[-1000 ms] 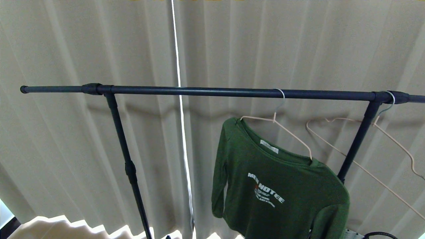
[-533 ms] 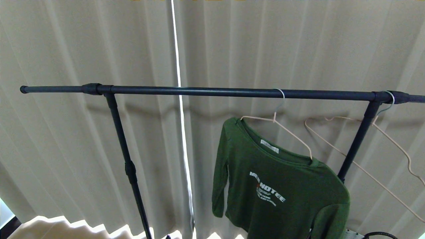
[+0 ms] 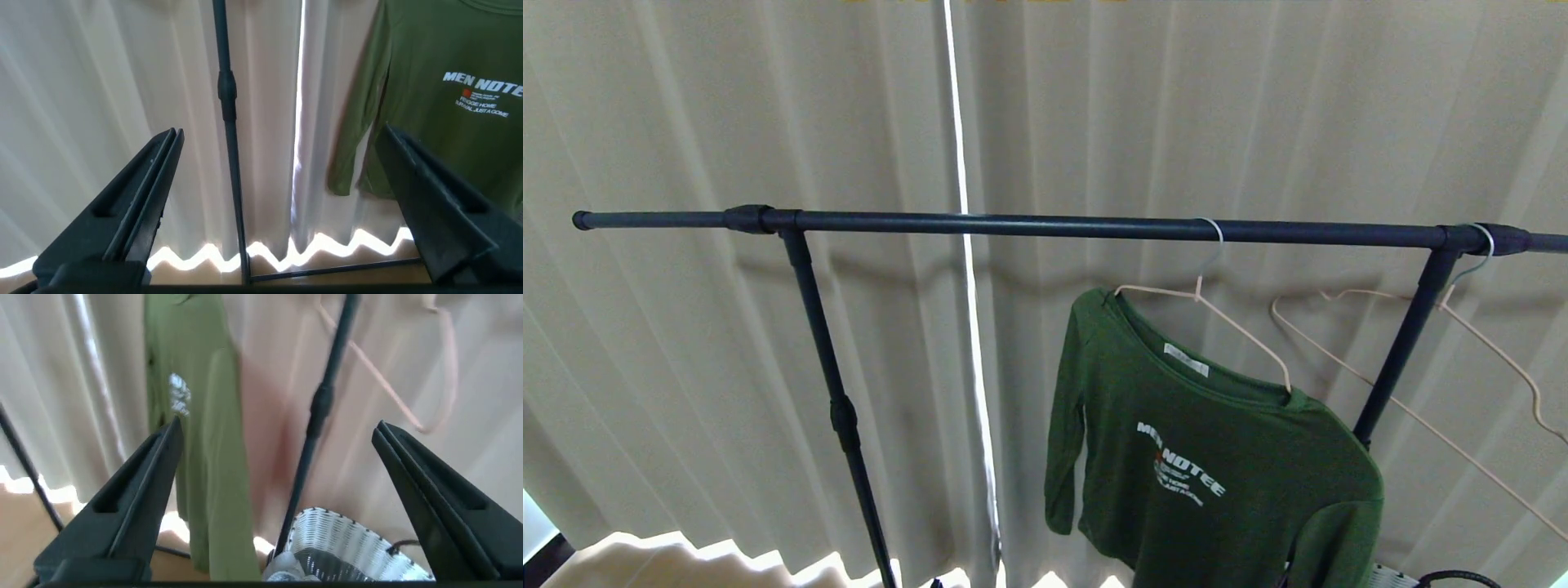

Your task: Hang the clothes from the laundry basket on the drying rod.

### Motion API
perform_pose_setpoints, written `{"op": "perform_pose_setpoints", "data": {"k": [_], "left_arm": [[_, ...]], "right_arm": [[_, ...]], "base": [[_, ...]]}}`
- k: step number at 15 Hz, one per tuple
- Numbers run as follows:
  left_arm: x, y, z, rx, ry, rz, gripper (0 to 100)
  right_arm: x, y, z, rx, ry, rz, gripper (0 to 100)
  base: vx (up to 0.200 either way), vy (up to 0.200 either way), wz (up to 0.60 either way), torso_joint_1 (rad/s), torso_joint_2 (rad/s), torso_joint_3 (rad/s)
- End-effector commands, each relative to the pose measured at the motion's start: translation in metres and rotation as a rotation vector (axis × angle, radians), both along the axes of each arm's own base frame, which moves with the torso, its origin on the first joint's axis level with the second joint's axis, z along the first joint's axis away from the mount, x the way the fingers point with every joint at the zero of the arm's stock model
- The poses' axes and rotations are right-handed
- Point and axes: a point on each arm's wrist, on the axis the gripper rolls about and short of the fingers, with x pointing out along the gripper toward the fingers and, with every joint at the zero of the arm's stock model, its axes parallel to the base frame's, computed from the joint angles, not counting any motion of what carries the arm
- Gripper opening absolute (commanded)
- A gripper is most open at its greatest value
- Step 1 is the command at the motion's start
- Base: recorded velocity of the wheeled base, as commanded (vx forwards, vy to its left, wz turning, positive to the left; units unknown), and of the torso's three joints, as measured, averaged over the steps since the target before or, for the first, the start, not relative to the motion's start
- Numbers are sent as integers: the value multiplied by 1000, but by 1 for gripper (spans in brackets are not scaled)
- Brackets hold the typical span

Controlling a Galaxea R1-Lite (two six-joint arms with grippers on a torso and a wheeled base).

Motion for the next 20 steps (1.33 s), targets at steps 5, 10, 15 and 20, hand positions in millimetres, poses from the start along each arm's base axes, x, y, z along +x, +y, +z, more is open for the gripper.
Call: {"op": "perform_pose_setpoints", "data": {"k": [5, 10, 15, 20], "left_arm": [[0, 0, 0, -1, -3, 0, 100], [0, 0, 0, 0, -2, -1, 100], [0, 0, 0, -10, -2, 13, 100], [0, 1, 0, -27, 0, 53, 100]], "right_arm": [[0, -3, 0, 26, -15, -112, 100], [0, -3, -1, -1, -13, -116, 100], [0, -2, -1, 18, -15, -108, 100], [0, -2, -1, 18, -14, -108, 100]], "base": [[0, 0, 0, 0, 0, 0], [-40, 0, 0, 0, 0, 0], [-200, 0, 0, 7, 0, 1], [-80, 0, 0, 1, 4, -1]]}}
